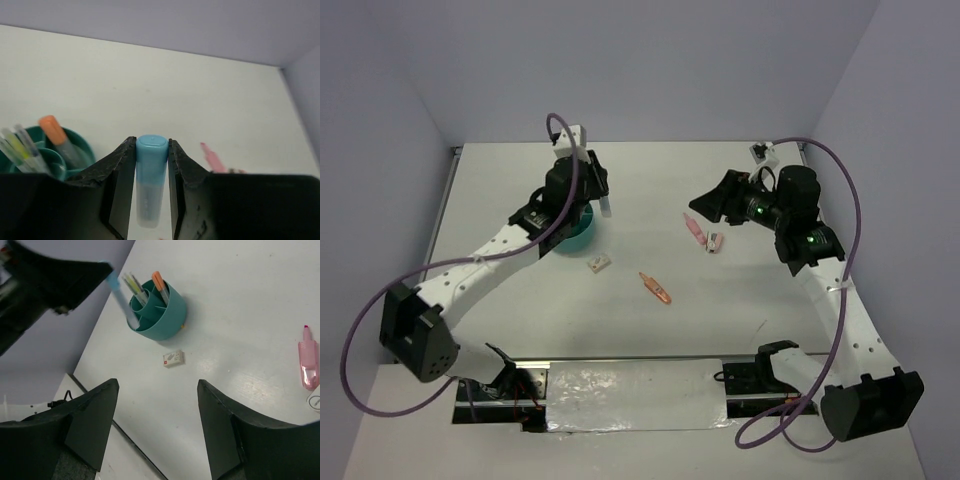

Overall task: Sort the stationery into containers
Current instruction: Place the pen in the storage box.

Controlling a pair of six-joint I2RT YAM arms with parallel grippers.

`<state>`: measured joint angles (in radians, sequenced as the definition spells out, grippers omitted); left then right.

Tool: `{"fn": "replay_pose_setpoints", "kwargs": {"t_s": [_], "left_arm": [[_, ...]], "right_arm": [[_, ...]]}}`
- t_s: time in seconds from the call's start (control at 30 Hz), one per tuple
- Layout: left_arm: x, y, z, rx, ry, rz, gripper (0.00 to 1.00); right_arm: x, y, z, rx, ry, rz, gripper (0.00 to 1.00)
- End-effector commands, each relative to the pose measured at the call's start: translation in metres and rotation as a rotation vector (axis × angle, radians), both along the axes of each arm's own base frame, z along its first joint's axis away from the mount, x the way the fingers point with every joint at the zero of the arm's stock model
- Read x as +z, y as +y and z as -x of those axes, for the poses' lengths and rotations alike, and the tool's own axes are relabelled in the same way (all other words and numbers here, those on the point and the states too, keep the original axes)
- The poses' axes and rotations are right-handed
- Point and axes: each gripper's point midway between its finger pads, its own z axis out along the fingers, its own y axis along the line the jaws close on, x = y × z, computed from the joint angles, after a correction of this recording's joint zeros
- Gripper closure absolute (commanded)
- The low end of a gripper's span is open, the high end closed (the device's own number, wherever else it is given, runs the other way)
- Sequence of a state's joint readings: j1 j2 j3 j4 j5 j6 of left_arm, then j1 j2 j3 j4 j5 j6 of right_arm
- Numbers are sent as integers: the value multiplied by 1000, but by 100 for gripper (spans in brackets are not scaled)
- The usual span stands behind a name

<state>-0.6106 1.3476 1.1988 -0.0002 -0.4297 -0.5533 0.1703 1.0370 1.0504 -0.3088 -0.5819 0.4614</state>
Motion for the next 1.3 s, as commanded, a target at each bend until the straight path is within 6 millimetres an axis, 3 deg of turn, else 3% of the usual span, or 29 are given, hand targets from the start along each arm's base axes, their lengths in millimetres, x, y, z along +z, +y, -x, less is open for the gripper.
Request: {"fn": "replay_pose_setpoints", "kwargs": {"t_s": [0.0,0.27,0.7,0.87,1.03,1.1,1.23,1.27], "left_arm": [[10,36,-41,190,-84,-128,100],[-27,66,-82,317,-52,-219,100],[-68,83,-104,291,-10,-174,100],[-75,81,-111,283,7,-173,89],[-90,79,-111,271,40,-164,85],[-95,78,-109,270,54,-161,73],[-93,79,-101,260,59,-143,63],[-93,79,-98,257,61,-135,51]], "right_arm": [[7,-6,14,-6,-43,46,28],[7,-8,37,26,-40,61,28],[16,-5,47,59,-33,52,28],[17,-3,49,67,-29,42,28],[19,-2,50,68,-30,41,27],[21,-1,51,72,-35,40,27],[22,0,50,76,-34,36,27],[22,1,50,78,-32,34,27]]}}
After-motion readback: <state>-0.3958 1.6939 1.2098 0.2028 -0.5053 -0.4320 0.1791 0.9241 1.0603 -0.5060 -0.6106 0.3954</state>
